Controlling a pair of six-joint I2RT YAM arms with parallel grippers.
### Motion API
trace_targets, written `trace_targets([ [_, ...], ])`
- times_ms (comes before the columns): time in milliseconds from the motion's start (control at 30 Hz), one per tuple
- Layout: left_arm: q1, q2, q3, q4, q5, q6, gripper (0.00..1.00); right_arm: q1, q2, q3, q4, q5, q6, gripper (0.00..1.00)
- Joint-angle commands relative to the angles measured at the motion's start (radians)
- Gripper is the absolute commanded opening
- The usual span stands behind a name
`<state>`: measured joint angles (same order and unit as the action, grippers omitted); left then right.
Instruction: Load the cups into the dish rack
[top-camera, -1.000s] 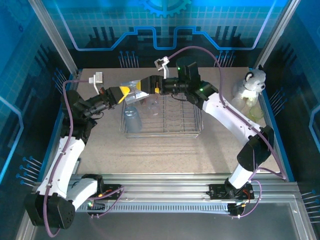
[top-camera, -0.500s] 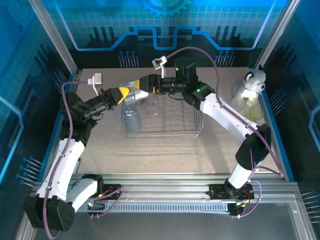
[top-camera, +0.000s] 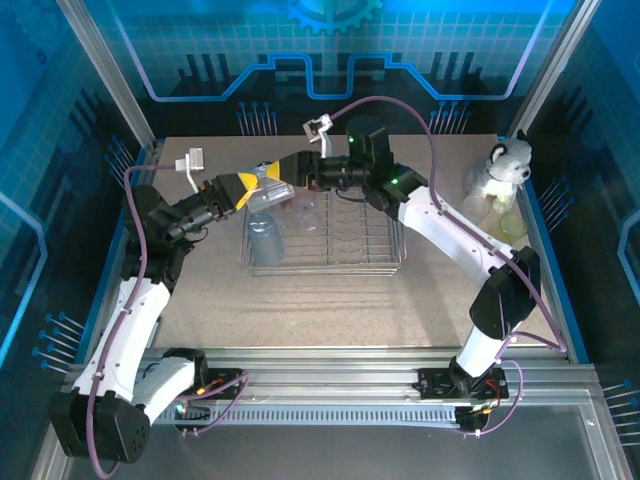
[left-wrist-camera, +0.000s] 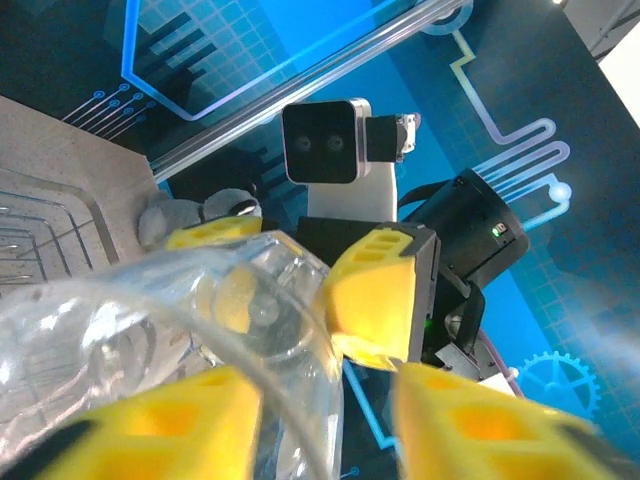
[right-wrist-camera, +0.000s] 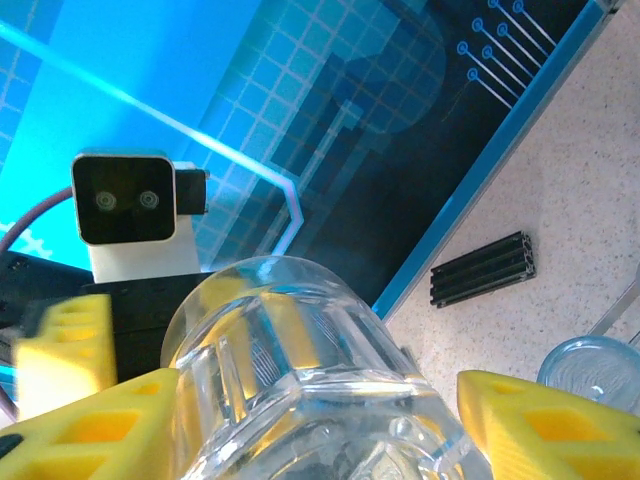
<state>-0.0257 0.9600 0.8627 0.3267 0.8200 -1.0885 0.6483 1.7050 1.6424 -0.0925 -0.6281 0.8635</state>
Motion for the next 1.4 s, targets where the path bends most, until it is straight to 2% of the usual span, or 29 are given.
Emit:
trace_targets([
  [0, -0.006, -0.017, -0.023, -0.031, -0.038, 0.051, 0.71, 0.024, -0.007, 0.035, -0.040, 0.012, -0.037, 0.41],
  [67, -0.006, -0.025, -0.031, -0.061, -0.057, 0.072, 0.98, 0.022, -0.011, 0.051, -0.090, 0.035, -0.073, 0.38],
  [200, -0.005, -0.036, -0.044, -0.141, -0.095, 0.139, 0.99, 0.013, -0.016, 0.087, -0.191, 0.070, -0.144, 0.27],
  [333, -0.005, -0.059, -0.032, -0.319, -0.169, 0.253, 0.99, 0.013, -0.018, 0.147, -0.359, 0.163, -0.250, 0.26],
  [400, -0.005, -0.084, -0.007, -0.463, -0.256, 0.347, 0.99, 0.014, -0.015, 0.180, -0.455, 0.227, -0.310, 0.24],
  [533, -0.005, -0.140, 0.061, -0.748, -0.515, 0.546, 0.99, 0.026, 0.007, 0.257, -0.660, 0.387, -0.428, 0.22],
  [633, -0.005, -0.180, 0.094, -0.875, -0.658, 0.671, 0.99, 0.038, 0.025, 0.282, -0.741, 0.462, -0.463, 0.21],
  [700, -0.005, -0.211, 0.105, -0.926, -0.708, 0.740, 0.99, 0.047, 0.035, 0.280, -0.762, 0.486, -0.475, 0.21],
  [833, -0.005, -0.295, 0.091, -0.977, -0.758, 0.835, 0.99, 0.072, 0.059, 0.265, -0.784, 0.535, -0.484, 0.20],
  [1033, -0.005, -0.407, 0.011, -0.969, -0.761, 0.827, 0.99, 0.127, 0.126, 0.280, -0.827, 0.633, -0.502, 0.20],
  [1367, -0.005, -0.416, -0.032, -0.949, -0.736, 0.826, 0.99, 0.168, 0.252, 0.337, -0.909, 0.804, -0.500, 0.20],
])
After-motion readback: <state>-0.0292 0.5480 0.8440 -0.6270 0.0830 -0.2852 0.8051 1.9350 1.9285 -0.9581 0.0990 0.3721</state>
